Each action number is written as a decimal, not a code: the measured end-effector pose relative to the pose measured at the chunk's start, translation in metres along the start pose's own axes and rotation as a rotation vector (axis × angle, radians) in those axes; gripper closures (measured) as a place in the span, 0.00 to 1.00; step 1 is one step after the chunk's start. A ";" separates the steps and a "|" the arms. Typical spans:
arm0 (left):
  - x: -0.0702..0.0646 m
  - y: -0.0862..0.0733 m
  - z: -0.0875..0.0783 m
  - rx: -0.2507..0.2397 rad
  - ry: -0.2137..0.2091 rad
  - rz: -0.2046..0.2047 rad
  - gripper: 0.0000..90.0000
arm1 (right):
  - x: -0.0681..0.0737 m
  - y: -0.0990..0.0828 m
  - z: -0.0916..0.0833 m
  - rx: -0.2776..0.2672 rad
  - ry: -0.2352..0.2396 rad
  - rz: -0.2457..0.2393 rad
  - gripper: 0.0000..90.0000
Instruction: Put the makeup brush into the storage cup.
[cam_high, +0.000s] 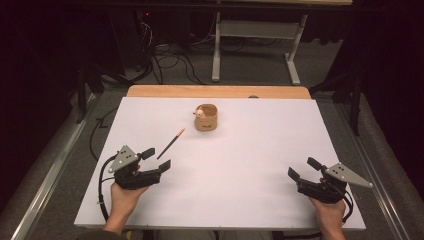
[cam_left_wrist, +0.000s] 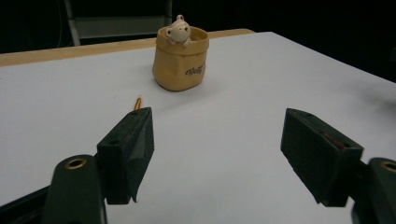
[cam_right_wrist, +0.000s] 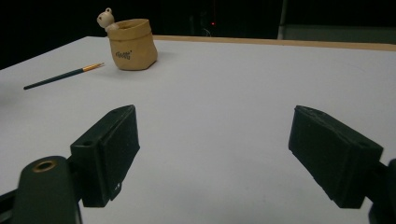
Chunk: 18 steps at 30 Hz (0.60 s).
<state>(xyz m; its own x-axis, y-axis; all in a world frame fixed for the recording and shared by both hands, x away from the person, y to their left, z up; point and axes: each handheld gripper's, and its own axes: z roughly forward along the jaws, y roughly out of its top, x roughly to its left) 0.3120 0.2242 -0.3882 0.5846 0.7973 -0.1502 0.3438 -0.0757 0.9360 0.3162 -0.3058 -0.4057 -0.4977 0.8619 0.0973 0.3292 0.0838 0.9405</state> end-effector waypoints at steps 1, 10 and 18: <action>0.000 0.000 0.000 0.000 0.000 0.000 0.29 | 0.000 0.000 0.000 0.000 0.000 0.000 0.20; -0.004 0.005 0.003 0.009 -0.017 0.006 0.28 | 0.000 0.000 0.001 -0.001 0.001 -0.003 0.20; -0.008 0.009 0.006 0.012 -0.028 0.011 0.27 | 0.000 0.000 0.000 -0.001 0.003 0.001 0.20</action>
<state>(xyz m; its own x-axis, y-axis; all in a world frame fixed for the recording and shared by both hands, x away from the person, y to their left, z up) 0.3146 0.2136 -0.3808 0.6087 0.7793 -0.1488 0.3461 -0.0920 0.9337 0.3166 -0.3056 -0.4055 -0.4995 0.8606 0.0991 0.3287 0.0825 0.9408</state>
